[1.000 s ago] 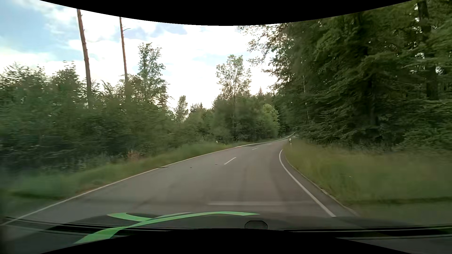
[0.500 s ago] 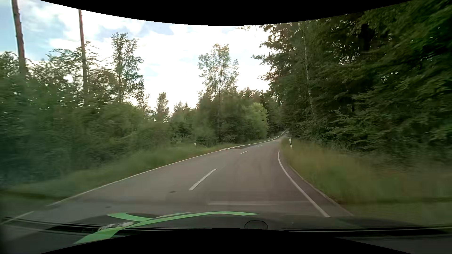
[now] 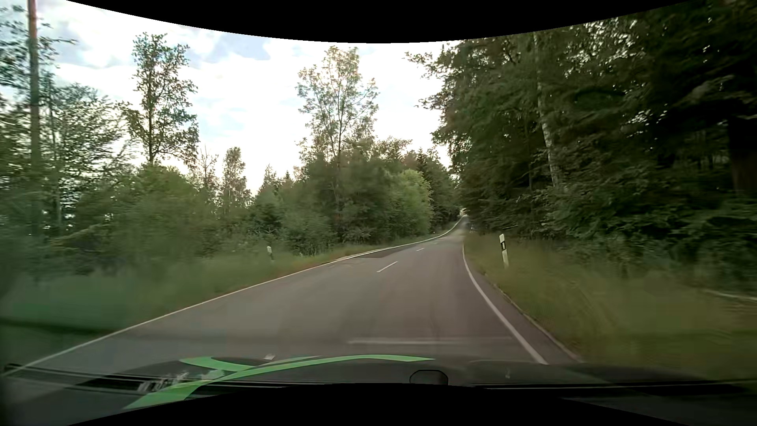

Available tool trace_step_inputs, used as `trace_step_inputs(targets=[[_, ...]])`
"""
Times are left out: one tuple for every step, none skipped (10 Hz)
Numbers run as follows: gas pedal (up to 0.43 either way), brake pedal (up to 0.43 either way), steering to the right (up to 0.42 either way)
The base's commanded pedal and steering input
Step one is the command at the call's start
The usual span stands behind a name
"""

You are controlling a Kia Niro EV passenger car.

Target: Follow the waypoints while adhering to traffic rules and regulations

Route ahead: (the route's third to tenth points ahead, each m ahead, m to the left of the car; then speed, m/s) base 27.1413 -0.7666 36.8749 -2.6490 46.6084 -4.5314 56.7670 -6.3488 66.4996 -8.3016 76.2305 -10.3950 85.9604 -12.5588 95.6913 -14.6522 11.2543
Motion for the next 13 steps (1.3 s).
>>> trace_step_inputs(targets=[[0.150, 0.000, 0.038], [0.150, 0.000, 0.037], [0.150, 0.000, 0.036], [0.150, 0.000, 0.033], [0.150, 0.000, 0.030], [0.150, 0.000, 0.029], [0.150, 0.000, 0.029], [0.150, 0.000, 0.029], [0.150, 0.000, 0.029], [0.138, 0.000, 0.029], [0.087, 0.000, 0.029], [0.039, 0.000, 0.031], [0.039, 0.000, 0.031]])
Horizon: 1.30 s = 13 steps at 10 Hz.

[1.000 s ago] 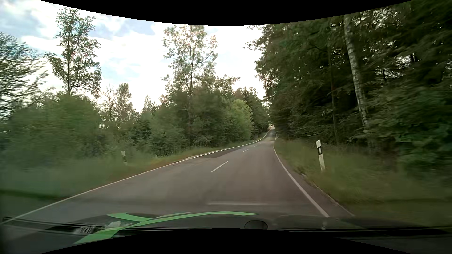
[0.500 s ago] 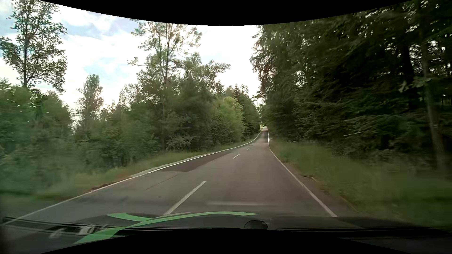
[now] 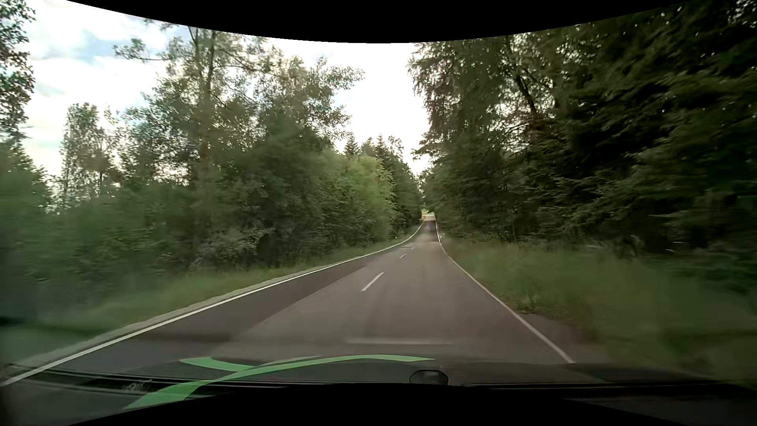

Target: Follow the waypoints while adhering to traffic rules and regulations

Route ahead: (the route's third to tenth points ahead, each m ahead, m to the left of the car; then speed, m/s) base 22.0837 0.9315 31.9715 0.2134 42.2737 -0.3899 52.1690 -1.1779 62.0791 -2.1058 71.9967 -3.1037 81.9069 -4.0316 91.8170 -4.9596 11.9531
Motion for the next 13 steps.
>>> trace_step_inputs(targets=[[0.039, 0.000, 0.031], [0.039, 0.000, 0.031], [0.039, 0.000, 0.031], [0.039, 0.000, 0.031], [0.039, 0.000, 0.031], [0.039, 0.000, 0.029], [0.047, 0.000, 0.024], [0.047, 0.000, 0.017], [0.067, 0.000, 0.012], [0.067, 0.000, 0.010], [0.067, 0.000, 0.009], [0.079, 0.000, 0.008], [0.087, 0.000, 0.007]])
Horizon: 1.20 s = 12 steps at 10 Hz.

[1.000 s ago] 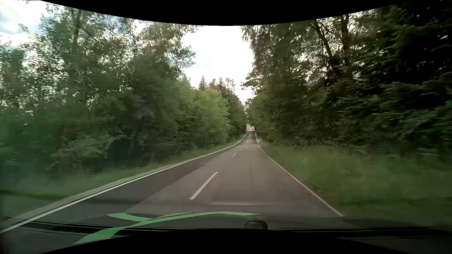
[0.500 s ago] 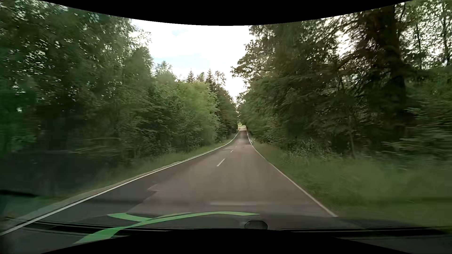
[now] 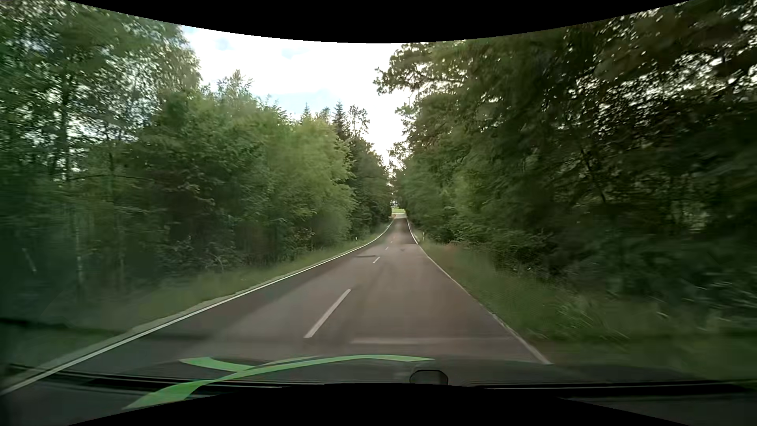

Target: Follow the waypoints while adhering to traffic rules and regulations

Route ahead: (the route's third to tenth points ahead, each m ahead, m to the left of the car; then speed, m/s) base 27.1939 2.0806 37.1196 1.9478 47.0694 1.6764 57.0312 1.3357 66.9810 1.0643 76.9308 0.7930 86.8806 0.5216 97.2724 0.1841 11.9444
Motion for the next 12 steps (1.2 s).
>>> trace_step_inputs(targets=[[0.087, 0.000, 0.005], [0.087, 0.000, 0.002], [0.087, 0.000, 0.001], [0.087, 0.000, 0.000], [0.087, 0.000, -0.001], [0.087, 0.000, -0.001], [0.087, 0.000, -0.002], [0.087, 0.000, -0.004], [0.087, 0.000, -0.004], [0.087, 0.000, -0.004], [0.087, 0.000, -0.004], [0.087, 0.000, -0.004]])
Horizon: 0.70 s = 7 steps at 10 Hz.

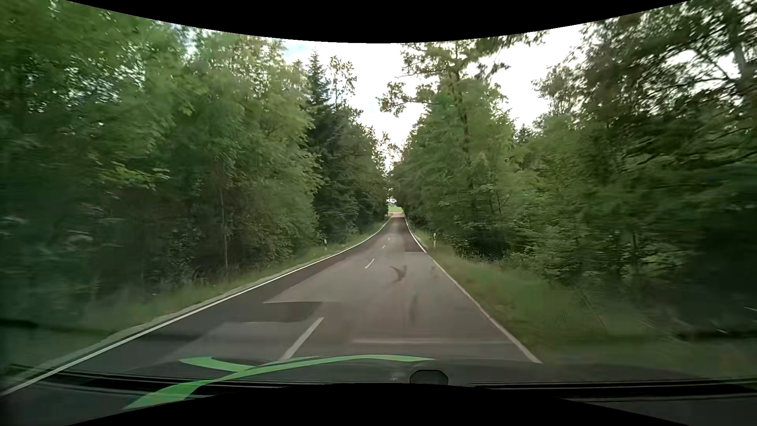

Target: Follow the waypoints while adhering to traffic rules and regulations

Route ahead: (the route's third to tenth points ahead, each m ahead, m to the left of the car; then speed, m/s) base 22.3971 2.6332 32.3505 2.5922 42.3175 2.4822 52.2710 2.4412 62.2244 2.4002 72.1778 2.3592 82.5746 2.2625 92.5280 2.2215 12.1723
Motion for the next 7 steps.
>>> trace_step_inputs(targets=[[0.067, 0.000, -0.006], [0.039, 0.000, -0.006], [0.020, 0.000, -0.006], [0.028, 0.000, -0.006], [0.067, 0.000, -0.003], [0.087, 0.000, -0.001], [0.087, 0.000, -0.001]])
